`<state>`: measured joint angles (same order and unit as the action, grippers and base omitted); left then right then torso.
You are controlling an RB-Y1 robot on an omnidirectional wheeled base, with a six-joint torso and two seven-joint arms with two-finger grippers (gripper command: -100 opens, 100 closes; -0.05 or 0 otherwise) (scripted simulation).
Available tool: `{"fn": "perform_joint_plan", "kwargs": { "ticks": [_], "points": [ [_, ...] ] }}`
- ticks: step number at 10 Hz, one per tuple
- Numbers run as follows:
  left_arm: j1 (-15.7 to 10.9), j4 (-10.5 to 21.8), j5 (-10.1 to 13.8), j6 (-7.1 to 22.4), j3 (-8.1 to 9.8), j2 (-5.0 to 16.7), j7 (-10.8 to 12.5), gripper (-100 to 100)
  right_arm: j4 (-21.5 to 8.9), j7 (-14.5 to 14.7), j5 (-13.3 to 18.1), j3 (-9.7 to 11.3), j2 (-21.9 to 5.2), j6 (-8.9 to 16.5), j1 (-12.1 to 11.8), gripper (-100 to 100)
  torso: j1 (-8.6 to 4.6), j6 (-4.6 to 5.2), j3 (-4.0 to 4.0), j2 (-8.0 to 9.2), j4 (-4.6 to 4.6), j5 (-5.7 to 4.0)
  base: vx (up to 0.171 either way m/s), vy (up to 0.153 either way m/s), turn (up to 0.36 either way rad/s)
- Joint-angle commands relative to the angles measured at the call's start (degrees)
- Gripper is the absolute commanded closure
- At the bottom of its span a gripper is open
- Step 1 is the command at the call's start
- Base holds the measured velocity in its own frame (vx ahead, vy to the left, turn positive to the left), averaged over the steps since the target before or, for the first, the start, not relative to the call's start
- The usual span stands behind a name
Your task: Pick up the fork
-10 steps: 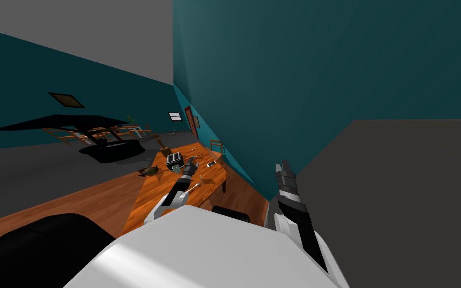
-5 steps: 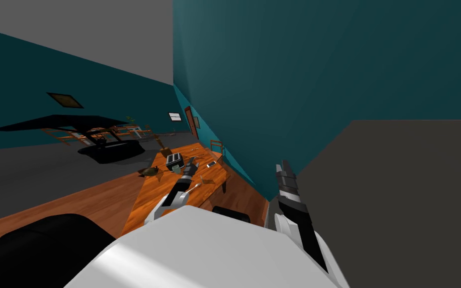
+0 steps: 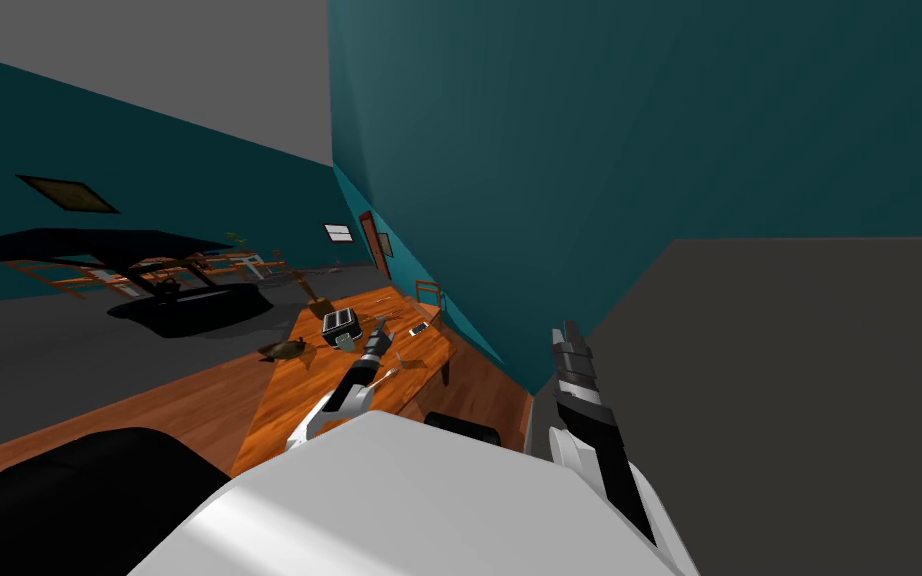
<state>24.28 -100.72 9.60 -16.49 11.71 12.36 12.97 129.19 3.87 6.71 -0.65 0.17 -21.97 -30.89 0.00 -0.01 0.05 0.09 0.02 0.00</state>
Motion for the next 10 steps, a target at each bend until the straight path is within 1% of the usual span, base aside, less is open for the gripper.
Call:
{"fn": "perform_joint_plan", "kwargs": {
  "ticks": [1,2,10],
  "points": [
    [-0.47,2.86,0.41,0.93,1.13,1.09,1.37,-100,0.0,0.0,0.0,0.0,0.0,0.0,0.0,0,0.0,0.0,0.0,0.0,0.0,0.0,-0.065,0.002,-0.205],
    [-0.47,3.67,0.41,0.93,1.13,1.09,1.37,-100,0.0,0.0,0.0,0.0,0.0,0.0,0.01,0,0.01,0.02,0.07,0.12,0.03,0.0,-0.03,0.0,-0.042],
    [-0.47,3.67,0.41,0.93,1.13,1.09,1.37,-100,0.0,0.0,0.0,0.0,0.0,0.0,-0.01,0,-0.02,-0.01,-0.04,-0.09,-0.01,-0.01,0.0,0.0,-0.001]
  ]
}}
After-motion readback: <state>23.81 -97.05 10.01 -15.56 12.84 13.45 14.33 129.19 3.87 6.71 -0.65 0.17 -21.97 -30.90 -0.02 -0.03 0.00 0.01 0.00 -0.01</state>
